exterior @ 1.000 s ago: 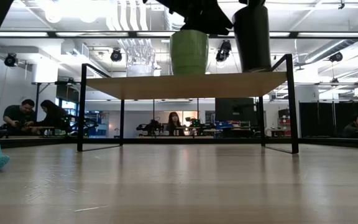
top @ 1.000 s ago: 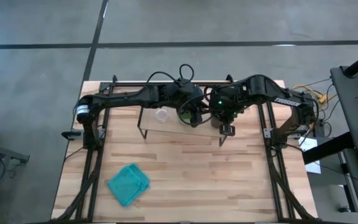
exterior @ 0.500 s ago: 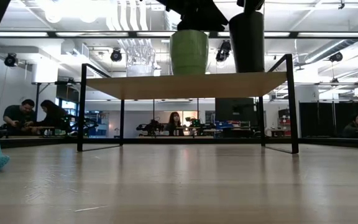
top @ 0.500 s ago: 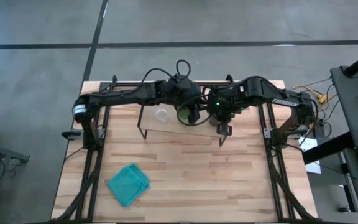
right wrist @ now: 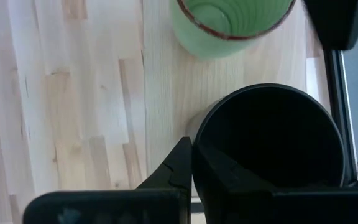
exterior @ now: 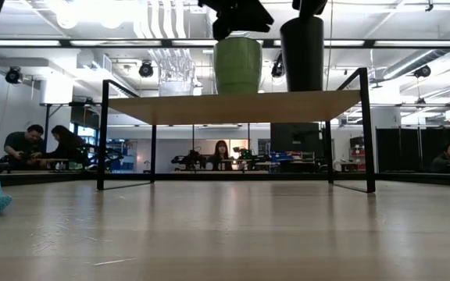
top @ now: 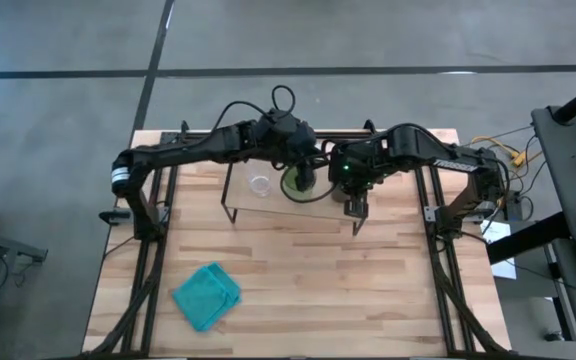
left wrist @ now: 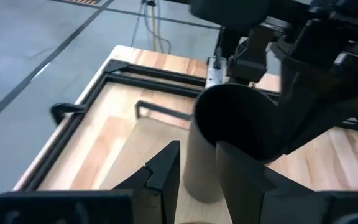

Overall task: Stack small to large cups/mugs on shelf
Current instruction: Put the black cup on the shelf

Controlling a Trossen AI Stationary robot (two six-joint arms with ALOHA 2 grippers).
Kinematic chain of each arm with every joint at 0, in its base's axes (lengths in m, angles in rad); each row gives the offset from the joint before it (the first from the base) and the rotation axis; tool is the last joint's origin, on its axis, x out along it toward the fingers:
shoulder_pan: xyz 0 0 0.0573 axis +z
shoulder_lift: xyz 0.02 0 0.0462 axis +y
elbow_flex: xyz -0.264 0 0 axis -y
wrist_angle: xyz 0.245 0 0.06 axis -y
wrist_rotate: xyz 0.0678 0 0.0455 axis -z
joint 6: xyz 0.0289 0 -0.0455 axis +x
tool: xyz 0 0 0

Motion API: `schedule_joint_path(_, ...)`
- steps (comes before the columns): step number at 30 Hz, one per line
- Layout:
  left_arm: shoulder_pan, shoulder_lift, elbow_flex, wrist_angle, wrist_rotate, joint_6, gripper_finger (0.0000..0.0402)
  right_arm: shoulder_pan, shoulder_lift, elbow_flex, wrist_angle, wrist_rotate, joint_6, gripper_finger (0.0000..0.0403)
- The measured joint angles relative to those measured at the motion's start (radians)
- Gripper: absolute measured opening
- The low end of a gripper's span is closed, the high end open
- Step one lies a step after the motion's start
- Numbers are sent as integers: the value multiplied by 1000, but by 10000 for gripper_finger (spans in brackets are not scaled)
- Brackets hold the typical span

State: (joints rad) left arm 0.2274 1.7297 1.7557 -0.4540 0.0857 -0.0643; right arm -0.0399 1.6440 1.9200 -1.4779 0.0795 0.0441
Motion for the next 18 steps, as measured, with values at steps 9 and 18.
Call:
schedule_joint_path(9,14,-36,0,-35,-17,3,91,0,0,-5,3,0,0,9)
schedule_joint_path(18,15,-46,1,-35,-17,2,91,0,0,-6,3,0,26,9)
